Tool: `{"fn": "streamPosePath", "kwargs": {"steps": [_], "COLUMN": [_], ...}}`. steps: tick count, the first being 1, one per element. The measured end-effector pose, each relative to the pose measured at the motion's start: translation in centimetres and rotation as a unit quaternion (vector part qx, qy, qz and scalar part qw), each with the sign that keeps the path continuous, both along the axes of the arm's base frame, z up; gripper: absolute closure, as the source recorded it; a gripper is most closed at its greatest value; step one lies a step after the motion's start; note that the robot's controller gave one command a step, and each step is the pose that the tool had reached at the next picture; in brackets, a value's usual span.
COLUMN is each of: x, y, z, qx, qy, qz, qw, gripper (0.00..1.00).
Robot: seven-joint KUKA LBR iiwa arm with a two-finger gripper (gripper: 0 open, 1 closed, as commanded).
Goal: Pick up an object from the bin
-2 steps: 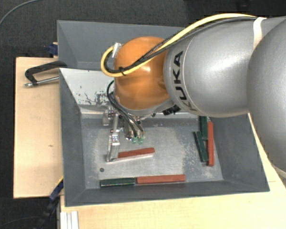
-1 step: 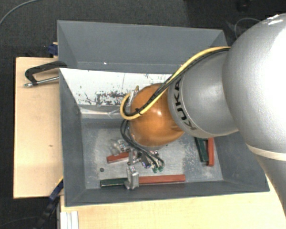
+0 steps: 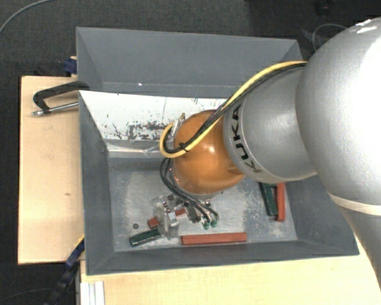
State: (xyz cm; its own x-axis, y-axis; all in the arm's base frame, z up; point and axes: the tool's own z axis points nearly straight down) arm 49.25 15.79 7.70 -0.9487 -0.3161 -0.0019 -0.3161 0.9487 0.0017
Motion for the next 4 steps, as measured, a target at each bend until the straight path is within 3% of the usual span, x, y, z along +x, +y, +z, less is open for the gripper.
{"fn": "streamPosePath", "kwargs": {"steps": [1, 2, 3, 4], "x": [0.0, 9.5, 9.2, 9.5], "y": [0.0, -2.8, -2.6, -2.6], "z": [0.0, -0.5, -0.5, 14.3], "qx": [0.0, 0.0, 0.0, 0.001], "qy": [0.0, -0.0057, -0.0019, -0.0072], "qz": [0.0, 0.035, 0.036, 0.015], "qw": [1.0, 0.9994, 0.9993, 0.9999], "gripper": [0.0, 0.0, 1.0, 1.0]}}
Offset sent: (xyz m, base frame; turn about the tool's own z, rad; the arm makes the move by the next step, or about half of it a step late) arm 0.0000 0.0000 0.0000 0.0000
